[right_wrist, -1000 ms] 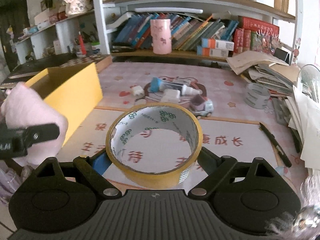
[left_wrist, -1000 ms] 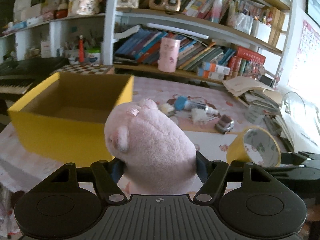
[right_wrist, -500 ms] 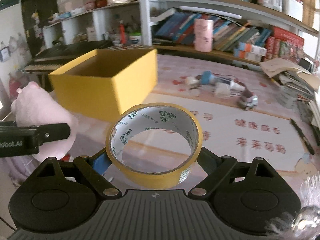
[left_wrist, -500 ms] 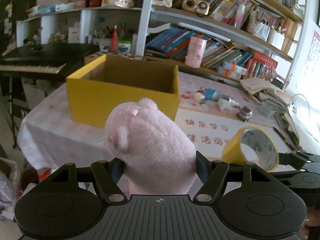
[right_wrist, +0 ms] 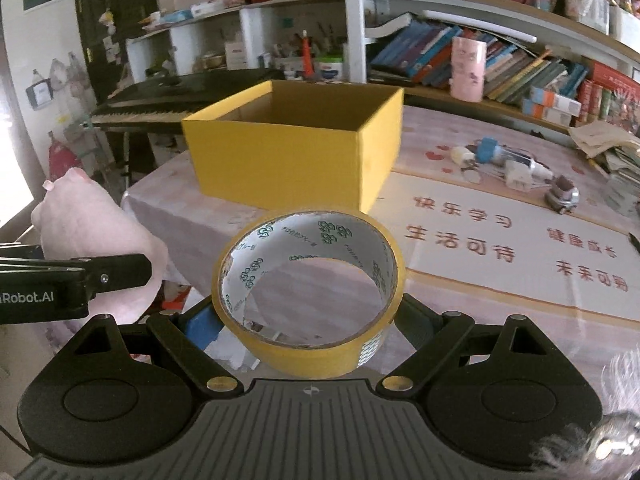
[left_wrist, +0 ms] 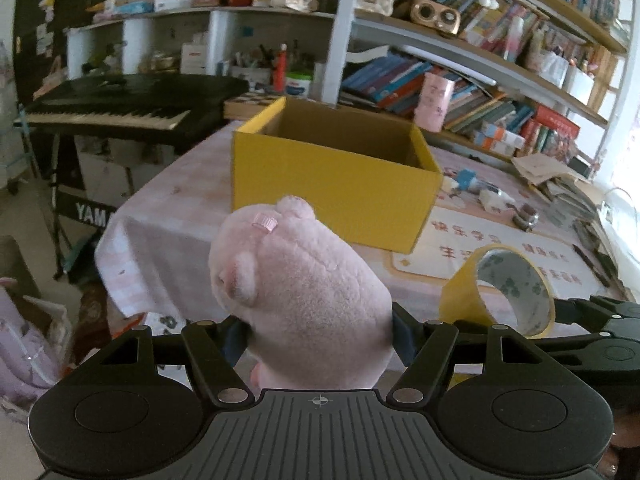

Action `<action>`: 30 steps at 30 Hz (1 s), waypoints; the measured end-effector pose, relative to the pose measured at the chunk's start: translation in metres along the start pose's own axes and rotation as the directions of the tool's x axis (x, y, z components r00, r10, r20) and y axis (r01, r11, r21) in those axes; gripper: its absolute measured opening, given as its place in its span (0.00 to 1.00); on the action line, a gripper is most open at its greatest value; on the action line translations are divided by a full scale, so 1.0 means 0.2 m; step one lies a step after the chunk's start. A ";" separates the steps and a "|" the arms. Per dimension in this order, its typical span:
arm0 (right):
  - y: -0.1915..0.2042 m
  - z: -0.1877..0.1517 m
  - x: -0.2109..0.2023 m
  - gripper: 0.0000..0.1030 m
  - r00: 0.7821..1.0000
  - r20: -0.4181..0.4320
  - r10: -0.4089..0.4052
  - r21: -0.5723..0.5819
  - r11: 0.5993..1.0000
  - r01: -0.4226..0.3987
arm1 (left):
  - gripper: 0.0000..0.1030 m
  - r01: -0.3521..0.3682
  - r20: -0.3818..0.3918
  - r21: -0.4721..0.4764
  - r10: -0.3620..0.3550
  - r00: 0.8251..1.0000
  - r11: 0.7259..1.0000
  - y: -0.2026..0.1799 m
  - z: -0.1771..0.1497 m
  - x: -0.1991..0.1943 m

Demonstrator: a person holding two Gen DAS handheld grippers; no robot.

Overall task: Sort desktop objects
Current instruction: 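Carry the pig with the left tool and tape with the right tool to the box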

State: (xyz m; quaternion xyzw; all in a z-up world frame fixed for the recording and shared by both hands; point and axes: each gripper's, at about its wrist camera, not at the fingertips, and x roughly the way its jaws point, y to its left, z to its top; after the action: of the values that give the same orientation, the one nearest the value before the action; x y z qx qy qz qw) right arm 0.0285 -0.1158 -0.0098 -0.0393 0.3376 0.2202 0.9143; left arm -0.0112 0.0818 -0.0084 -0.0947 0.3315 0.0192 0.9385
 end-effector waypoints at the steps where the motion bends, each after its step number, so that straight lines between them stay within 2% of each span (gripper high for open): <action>1: 0.02 0.01 0.01 0.87 1.000 -0.002 0.004 -0.006 1.000 -0.004 | 0.69 -0.004 0.005 -0.008 0.004 1.000 1.000 0.02 0.00 0.00; 6: 0.07 0.04 0.03 0.87 1.000 0.003 0.009 -0.041 0.999 -0.009 | 0.69 -0.016 0.035 -0.027 0.017 0.999 1.000 0.08 0.05 0.01; 11: 0.07 0.13 0.04 0.87 0.999 0.031 0.005 -0.026 1.000 -0.004 | 0.69 -0.004 0.064 -0.007 0.004 0.998 1.000 0.10 0.15 0.05; 20: -0.01 0.45 0.13 0.87 0.990 0.144 0.006 -0.060 0.998 0.002 | 0.69 0.016 0.159 0.048 -0.023 0.987 0.999 0.08 0.48 0.18; 27: -0.08 0.70 0.32 0.87 0.986 0.165 0.027 -0.145 0.989 -0.002 | 0.69 0.017 0.156 0.089 -0.031 0.987 0.996 0.07 0.68 0.39; 30: -0.11 0.79 0.43 0.87 0.988 0.150 0.036 -0.186 0.983 -0.007 | 0.69 0.013 0.153 0.099 -0.029 0.988 0.995 0.05 0.76 0.48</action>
State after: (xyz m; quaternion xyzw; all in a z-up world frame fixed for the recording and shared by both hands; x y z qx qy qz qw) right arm 0.1908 -0.0686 0.0565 -0.1034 0.2453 0.2629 0.9274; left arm 0.1565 0.1174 0.0447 -0.0505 0.2574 0.0004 0.9650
